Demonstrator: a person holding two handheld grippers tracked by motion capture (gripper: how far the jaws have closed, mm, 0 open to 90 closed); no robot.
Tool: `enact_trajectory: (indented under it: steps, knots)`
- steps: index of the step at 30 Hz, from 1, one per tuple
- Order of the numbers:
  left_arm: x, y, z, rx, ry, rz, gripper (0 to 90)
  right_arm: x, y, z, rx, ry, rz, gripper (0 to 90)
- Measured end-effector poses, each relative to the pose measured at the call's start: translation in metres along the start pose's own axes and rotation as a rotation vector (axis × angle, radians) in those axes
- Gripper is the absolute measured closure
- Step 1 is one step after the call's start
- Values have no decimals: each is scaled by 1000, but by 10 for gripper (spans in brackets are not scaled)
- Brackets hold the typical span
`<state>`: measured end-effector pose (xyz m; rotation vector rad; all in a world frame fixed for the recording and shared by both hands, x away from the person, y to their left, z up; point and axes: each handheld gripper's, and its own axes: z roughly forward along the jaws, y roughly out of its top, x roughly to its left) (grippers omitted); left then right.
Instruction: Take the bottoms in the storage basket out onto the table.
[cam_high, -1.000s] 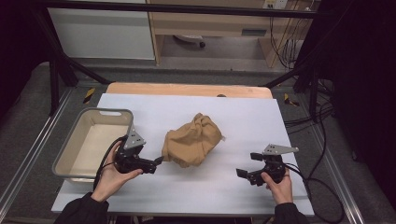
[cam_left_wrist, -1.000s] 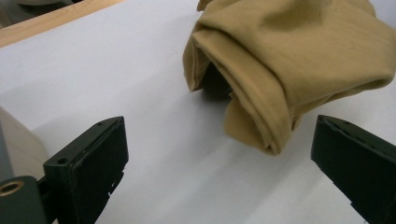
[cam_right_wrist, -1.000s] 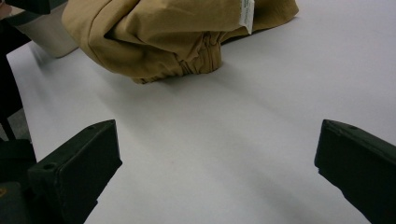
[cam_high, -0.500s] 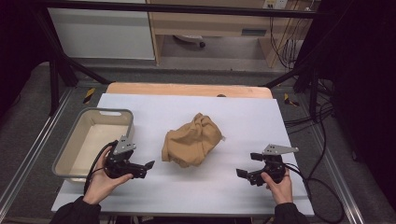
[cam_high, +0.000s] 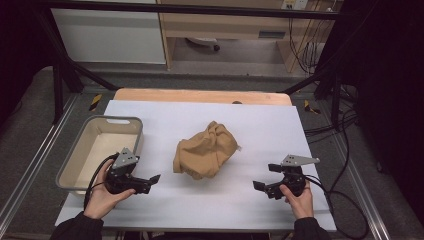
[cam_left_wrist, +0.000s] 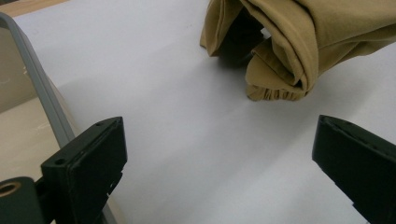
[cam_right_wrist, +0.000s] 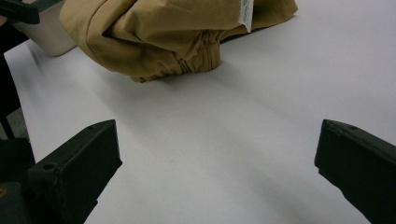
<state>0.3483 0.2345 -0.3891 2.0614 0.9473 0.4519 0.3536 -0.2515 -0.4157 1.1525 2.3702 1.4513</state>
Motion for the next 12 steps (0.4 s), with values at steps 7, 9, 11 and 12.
enact_trajectory:
  steps: [7,9,11,12]
  knots:
    - [0,-1,0,4,2,2,29,0,0,1,3,-2,3,7]
    - [0,-1,0,4,1,5,29,0,0,0,2,-2,2,7]
    - [0,-1,0,5,2,5,29,0,0,0,0,-2,1,7]
    - [0,-1,0,5,1,6,29,0,0,0,1,-2,2,7]
